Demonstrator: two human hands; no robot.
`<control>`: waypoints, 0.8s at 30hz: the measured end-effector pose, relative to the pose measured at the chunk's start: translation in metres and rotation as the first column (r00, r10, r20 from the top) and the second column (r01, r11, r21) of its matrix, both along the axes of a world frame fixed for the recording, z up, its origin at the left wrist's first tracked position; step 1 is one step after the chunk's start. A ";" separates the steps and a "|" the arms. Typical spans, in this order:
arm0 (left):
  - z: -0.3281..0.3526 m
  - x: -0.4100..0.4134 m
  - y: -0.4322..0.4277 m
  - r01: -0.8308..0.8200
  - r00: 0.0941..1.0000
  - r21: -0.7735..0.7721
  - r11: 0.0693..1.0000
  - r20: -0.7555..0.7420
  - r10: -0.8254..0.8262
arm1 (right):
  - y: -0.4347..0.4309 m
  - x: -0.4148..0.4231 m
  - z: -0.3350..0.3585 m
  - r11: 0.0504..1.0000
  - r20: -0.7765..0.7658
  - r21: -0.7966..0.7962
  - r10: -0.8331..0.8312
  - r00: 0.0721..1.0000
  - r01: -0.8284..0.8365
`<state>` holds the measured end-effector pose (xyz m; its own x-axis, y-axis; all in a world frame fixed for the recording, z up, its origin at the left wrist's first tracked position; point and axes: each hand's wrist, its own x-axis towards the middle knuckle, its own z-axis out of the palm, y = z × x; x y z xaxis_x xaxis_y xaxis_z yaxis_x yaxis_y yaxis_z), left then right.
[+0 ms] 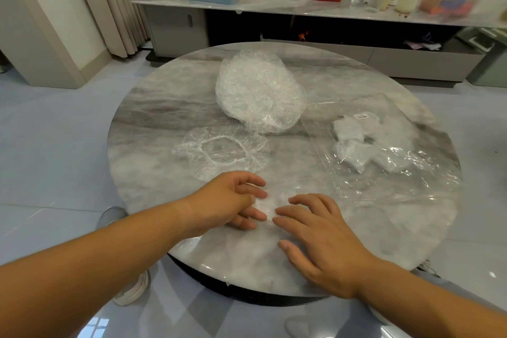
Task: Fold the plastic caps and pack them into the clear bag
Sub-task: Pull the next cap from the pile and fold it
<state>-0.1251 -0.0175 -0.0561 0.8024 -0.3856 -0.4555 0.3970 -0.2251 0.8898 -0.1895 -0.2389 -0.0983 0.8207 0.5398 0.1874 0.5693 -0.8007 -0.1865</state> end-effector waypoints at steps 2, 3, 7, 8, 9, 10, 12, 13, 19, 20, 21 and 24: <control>-0.004 0.005 0.000 -0.051 0.990 0.069 0.996 0.136 0.042 | -0.001 -0.003 -0.001 1.000 -0.006 0.009 -0.009 1.000 0.009; -0.007 0.008 0.001 -0.073 0.970 0.150 0.986 0.239 0.036 | -0.001 -0.004 -0.001 1.000 -0.017 0.007 -0.002 1.000 0.002; -0.011 0.019 -0.005 0.025 0.876 0.487 0.873 0.410 -0.254 | -0.005 -0.007 0.001 0.998 -0.093 0.018 0.059 0.994 -0.057; -0.010 0.019 -0.009 0.069 0.862 0.544 0.836 0.390 -0.325 | -0.007 -0.007 0.002 0.997 -0.111 0.029 0.081 0.991 -0.078; -0.008 0.019 -0.013 0.100 0.850 0.589 0.802 0.369 -0.377 | -0.009 -0.008 0.003 0.994 -0.121 0.040 0.105 0.987 -0.101; -0.006 0.020 -0.016 0.120 0.840 0.622 0.774 0.352 -0.413 | -0.011 -0.008 0.003 0.992 -0.127 0.049 0.126 0.984 -0.120; -0.004 0.022 -0.022 0.157 0.833 0.659 0.736 0.311 -0.457 | -0.015 -0.009 0.002 0.988 -0.139 0.057 0.148 0.979 -0.142; -0.004 0.023 -0.024 0.180 0.837 0.665 0.725 0.284 -0.468 | -0.017 -0.009 0.002 0.987 -0.145 0.065 0.153 0.978 -0.144; -0.011 0.026 -0.024 0.162 0.928 0.527 0.834 0.207 -0.311 | -0.024 -0.010 0.003 0.959 -0.101 0.272 0.114 0.988 -0.082; -0.012 0.026 -0.022 0.135 0.946 0.479 0.867 0.198 -0.257 | -0.025 -0.010 0.004 0.950 -0.083 0.310 0.078 0.993 -0.049; -0.012 0.026 -0.021 0.101 0.964 0.422 0.901 0.181 -0.193 | -0.025 -0.009 0.004 0.937 -0.087 0.349 0.028 0.996 0.004; -0.012 0.025 -0.016 -0.006 0.995 0.251 0.968 0.097 -0.019 | -0.018 -0.006 0.012 0.790 -0.343 0.531 -0.129 0.931 0.305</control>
<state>-0.1005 -0.0338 -0.0685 0.8458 -0.2747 -0.4574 0.3081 -0.4486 0.8390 -0.1952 -0.2568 -0.0859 0.9663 0.2088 0.1507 0.2478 -0.5945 -0.7650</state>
